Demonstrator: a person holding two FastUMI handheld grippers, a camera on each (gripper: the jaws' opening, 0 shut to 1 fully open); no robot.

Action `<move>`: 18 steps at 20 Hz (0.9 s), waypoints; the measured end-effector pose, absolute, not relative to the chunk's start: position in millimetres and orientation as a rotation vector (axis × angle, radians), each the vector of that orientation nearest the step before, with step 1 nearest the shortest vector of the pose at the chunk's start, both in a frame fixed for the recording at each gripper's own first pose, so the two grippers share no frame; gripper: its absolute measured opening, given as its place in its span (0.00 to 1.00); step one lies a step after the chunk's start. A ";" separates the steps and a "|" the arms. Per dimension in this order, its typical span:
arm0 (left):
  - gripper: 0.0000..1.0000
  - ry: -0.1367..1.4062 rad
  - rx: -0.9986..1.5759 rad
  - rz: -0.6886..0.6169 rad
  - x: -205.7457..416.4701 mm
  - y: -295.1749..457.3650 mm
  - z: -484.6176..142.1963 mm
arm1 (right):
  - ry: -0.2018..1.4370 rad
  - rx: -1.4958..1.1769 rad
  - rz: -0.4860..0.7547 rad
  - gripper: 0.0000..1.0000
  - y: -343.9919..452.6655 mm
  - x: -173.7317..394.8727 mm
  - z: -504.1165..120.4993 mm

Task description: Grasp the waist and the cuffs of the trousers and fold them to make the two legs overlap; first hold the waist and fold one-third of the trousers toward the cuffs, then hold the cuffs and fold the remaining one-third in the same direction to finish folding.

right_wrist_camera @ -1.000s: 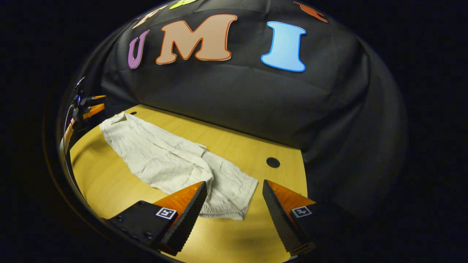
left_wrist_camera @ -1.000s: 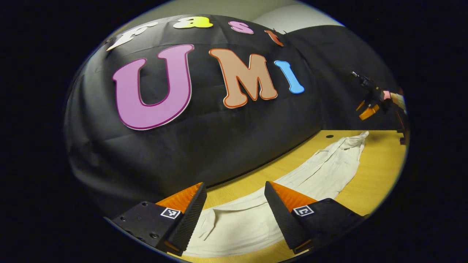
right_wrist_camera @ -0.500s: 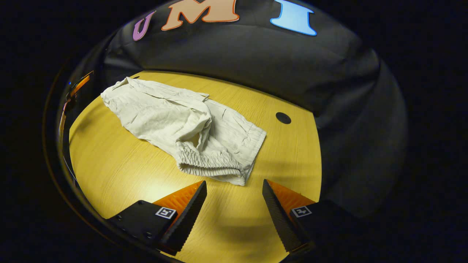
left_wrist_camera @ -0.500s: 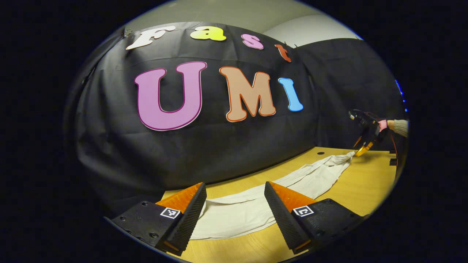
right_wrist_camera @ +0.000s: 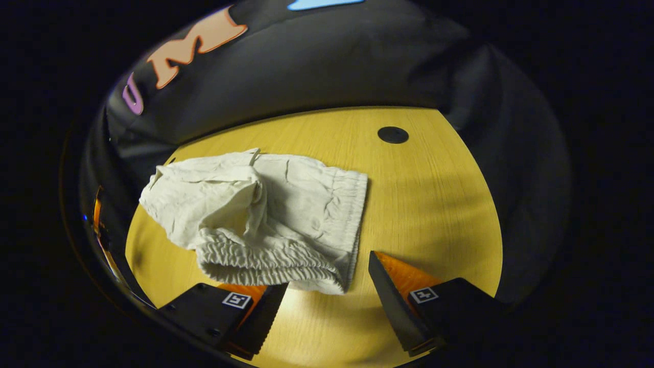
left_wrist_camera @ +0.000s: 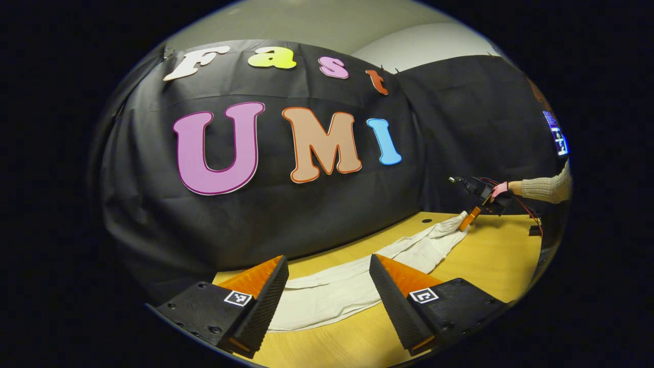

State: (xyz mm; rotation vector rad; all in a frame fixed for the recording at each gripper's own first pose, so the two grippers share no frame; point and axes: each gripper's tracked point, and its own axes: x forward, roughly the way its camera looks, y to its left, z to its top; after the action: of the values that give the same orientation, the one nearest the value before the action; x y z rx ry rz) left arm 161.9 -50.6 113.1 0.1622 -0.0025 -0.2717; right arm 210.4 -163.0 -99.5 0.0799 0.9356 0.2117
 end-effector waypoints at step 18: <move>0.95 -0.025 0.093 -0.282 150.8 -59.0 110.6 | 0.975 0.140 0.150 0.36 -156.8 208.0 -107.5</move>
State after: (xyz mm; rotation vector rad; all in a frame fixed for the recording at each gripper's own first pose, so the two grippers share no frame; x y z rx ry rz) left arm 150.8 -59.0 110.6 0.0930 -0.0251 -0.2822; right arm 208.0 -156.8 -107.5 0.1396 0.9750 0.1501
